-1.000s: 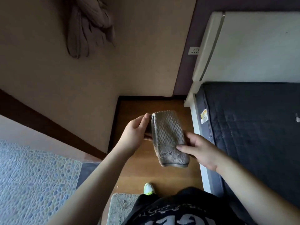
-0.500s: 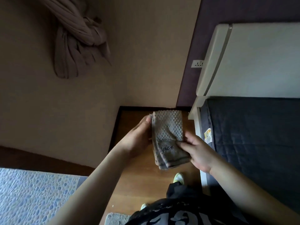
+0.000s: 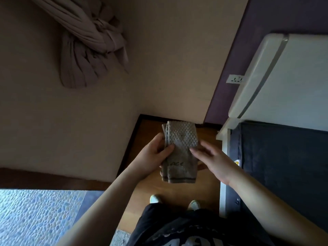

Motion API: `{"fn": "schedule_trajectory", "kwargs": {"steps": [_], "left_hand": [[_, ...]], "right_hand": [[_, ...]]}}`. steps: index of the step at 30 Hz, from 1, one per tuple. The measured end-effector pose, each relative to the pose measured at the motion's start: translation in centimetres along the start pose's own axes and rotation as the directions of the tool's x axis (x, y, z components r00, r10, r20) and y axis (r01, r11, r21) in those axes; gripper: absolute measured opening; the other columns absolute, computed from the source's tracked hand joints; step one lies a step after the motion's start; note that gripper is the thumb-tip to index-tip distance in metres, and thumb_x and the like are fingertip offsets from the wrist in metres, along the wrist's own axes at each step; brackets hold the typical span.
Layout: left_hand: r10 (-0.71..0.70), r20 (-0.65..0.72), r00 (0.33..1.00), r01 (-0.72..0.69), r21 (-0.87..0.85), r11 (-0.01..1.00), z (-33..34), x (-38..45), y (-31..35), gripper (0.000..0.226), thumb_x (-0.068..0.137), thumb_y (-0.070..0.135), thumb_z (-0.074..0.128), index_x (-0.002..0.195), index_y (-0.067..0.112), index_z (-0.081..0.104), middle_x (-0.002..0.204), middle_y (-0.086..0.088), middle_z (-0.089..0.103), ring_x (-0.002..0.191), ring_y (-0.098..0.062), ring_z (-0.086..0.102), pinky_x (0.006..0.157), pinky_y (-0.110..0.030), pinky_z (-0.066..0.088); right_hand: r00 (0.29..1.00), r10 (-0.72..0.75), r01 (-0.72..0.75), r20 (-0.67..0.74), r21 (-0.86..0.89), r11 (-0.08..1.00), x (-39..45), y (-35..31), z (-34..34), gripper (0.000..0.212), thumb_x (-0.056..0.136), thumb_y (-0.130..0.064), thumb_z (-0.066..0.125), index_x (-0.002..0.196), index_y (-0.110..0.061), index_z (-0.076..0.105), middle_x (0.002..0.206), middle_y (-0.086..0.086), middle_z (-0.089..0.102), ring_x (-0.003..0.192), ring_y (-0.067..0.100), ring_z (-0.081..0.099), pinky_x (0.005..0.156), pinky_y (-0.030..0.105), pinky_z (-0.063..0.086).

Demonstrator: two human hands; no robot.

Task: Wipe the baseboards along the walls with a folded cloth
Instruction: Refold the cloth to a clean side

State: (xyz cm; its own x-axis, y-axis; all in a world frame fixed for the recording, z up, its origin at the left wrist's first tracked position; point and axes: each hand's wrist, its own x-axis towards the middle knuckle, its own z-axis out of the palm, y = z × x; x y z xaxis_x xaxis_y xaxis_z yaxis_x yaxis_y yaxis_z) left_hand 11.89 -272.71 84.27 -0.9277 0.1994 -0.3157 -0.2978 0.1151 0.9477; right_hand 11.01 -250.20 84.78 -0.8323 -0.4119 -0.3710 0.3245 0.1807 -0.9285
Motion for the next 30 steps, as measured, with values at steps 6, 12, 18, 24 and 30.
{"fn": "schedule_trajectory", "kwargs": {"steps": [6, 12, 18, 24, 30], "left_hand": [[-0.018, -0.074, 0.997, 0.007, -0.158, 0.987, -3.5, 1.8, -0.6, 0.029, 0.092, 0.030, 0.068, 0.119, 0.023, 0.059, 0.111, -0.005, 0.072, 0.103, -0.022, 0.070, 0.076, -0.030, 0.058], [-0.020, -0.017, 1.000, 0.013, -0.355, 0.935, -8.3, 4.2, -0.6, 0.045, 0.090, 0.035, 0.069, 0.130, 0.023, 0.052, 0.125, -0.008, 0.066, 0.115, -0.026, 0.065, 0.084, -0.035, 0.057], [0.098, 0.002, 0.995, -0.088, -0.423, 0.902, -13.8, 6.7, -0.3, 0.046, 0.089, 0.028, 0.072, 0.131, 0.025, 0.054, 0.126, -0.010, 0.066, 0.117, -0.027, 0.064, 0.087, -0.031, 0.055], [0.125, -0.048, 0.991, -0.134, -0.398, 0.908, -15.9, 9.5, 0.6, 0.019, 0.086, 0.019, 0.070, 0.101, 0.029, 0.074, 0.100, 0.002, 0.074, 0.089, -0.013, 0.071, 0.070, -0.023, 0.055], [0.137, -0.161, 0.978, -0.181, -0.304, 0.935, -15.8, 11.9, 2.0, 0.044, 0.094, -0.003, 0.051, 0.078, 0.028, 0.078, 0.093, -0.001, 0.076, 0.086, -0.016, 0.072, 0.072, -0.024, 0.055]], "right_hand": [[0.997, -0.023, 0.012, 0.067, 0.166, 0.986, 5.4, -0.9, 1.0, 0.031, 0.084, -0.043, 0.069, 0.113, -0.033, 0.070, 0.118, 0.000, 0.070, 0.111, 0.020, 0.066, 0.088, 0.034, 0.055], [0.998, -0.055, 0.043, 0.032, 0.295, 0.954, 11.2, -3.7, 4.0, 0.031, 0.085, -0.026, 0.066, 0.116, -0.027, 0.071, 0.120, 0.004, 0.070, 0.114, 0.020, 0.065, 0.085, 0.025, 0.054], [0.985, -0.055, 0.002, 0.164, 0.305, 0.952, 16.2, -5.8, 5.4, 0.040, 0.094, -0.035, 0.063, 0.133, -0.031, 0.058, 0.131, 0.004, 0.063, 0.123, 0.021, 0.059, 0.088, 0.026, 0.053], [0.974, -0.125, 0.093, 0.187, 0.169, 0.981, 19.5, -6.6, 5.2, 0.025, 0.100, -0.019, 0.052, 0.107, -0.024, 0.075, 0.118, -0.001, 0.069, 0.114, 0.016, 0.063, 0.088, 0.025, 0.052], [0.955, -0.188, 0.186, 0.229, 0.034, 0.982, 22.2, -8.5, 3.3, 0.042, 0.096, 0.000, 0.046, 0.082, -0.020, 0.079, 0.111, -0.009, 0.068, 0.110, 0.010, 0.064, 0.090, 0.017, 0.050]]}}
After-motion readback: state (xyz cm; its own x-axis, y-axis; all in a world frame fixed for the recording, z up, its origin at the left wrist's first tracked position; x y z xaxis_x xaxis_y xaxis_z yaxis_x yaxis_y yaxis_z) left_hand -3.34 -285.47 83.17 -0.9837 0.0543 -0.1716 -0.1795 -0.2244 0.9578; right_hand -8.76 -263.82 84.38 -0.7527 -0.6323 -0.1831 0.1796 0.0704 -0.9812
